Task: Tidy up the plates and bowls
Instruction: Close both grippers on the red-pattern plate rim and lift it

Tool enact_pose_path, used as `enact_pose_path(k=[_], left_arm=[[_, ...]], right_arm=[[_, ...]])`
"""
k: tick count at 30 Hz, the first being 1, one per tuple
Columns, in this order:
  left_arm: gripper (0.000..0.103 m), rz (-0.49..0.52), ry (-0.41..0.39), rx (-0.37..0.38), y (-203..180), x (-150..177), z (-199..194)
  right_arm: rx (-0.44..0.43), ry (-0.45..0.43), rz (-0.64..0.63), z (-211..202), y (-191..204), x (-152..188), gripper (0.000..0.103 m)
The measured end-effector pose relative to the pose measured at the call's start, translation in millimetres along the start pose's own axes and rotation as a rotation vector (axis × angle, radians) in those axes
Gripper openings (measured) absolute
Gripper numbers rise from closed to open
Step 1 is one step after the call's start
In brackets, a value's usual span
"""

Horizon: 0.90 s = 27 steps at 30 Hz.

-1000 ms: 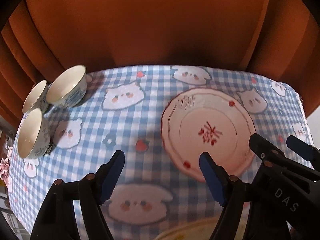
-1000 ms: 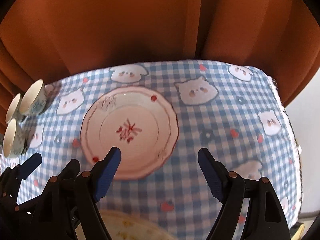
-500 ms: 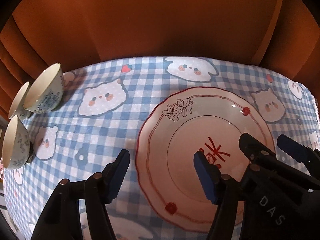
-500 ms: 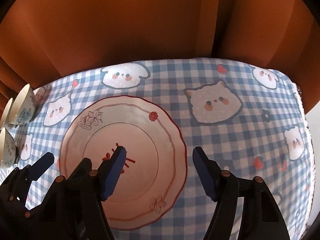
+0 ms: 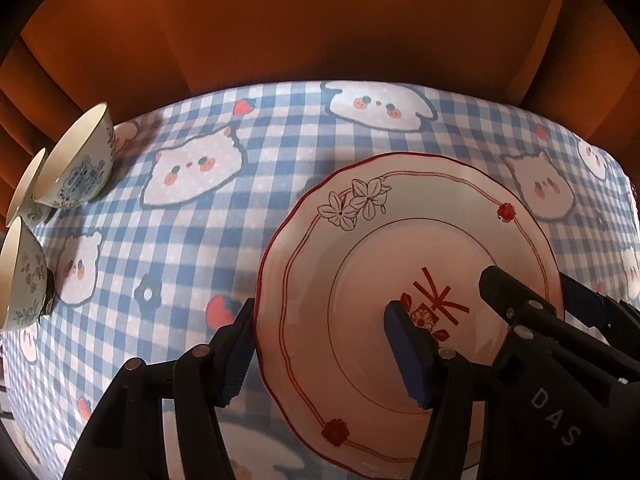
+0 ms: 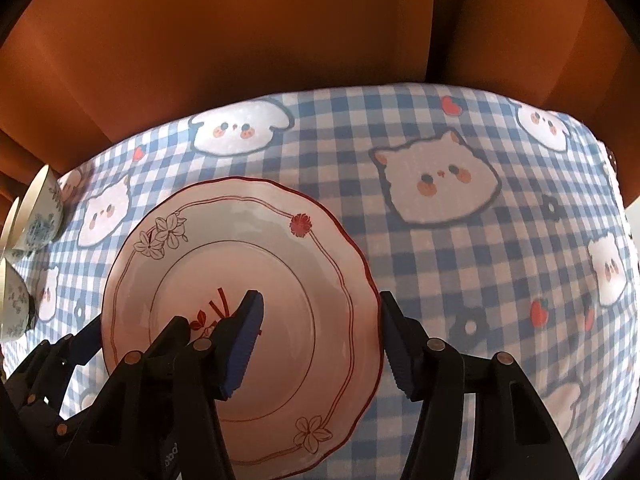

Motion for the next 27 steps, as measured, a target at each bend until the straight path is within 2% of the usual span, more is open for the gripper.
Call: enact_pose_path(k=[4,8,10,12,15,23,27], left_arm=[[0.063,-0.005,0.034,0.023,2.5,13.5,-6.2],[0.063,0.023,0.024,0.037,0.4,17.8,-9.1],[0.06,0.018,0.024,0.044,1.1,16.0,-8.5],[0.052,0.014,0.016,0.025,4.1,14.4,-6.2],[0.052,0.001,0.009,0.022,5.2,12.1,-5.9],[0.053,0.034,-0.002,-0.004,3.0,7.1,-8.0],[0.053,0.06,-0.026,0.014,1.2,5.6,-19.9]], right_arm=[[-0.031,0.027,0.005,-7.4,4.6,15.3,0.061],[-0.037,0.032,-0.007,-11.2,6.2,24.7,0.06],[-0.034,0.032,-0.014,-13.4,3.7,25.3,0.056],[-0.036,0.029,-0.019,-14.1,2.8,24.7,0.051],[-0.007,0.039,-0.043,-9.3,1.3,26.7,0.045],[0.027,0.05,-0.033,-5.6,2.9,24.4,0.045],[0.051,0.029,-0.03,-12.7,1.7,20.8,0.045]])
Point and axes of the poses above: each gripper's, at about its wrist camera, not at the fingertips, and z roughly the way its jaws point, y to its left, x to its underside, the point moved 10 cm from there along z, roughly the way its jaws point, and after that the axes turned 13 degrees about -x, right-handed, at the moved point
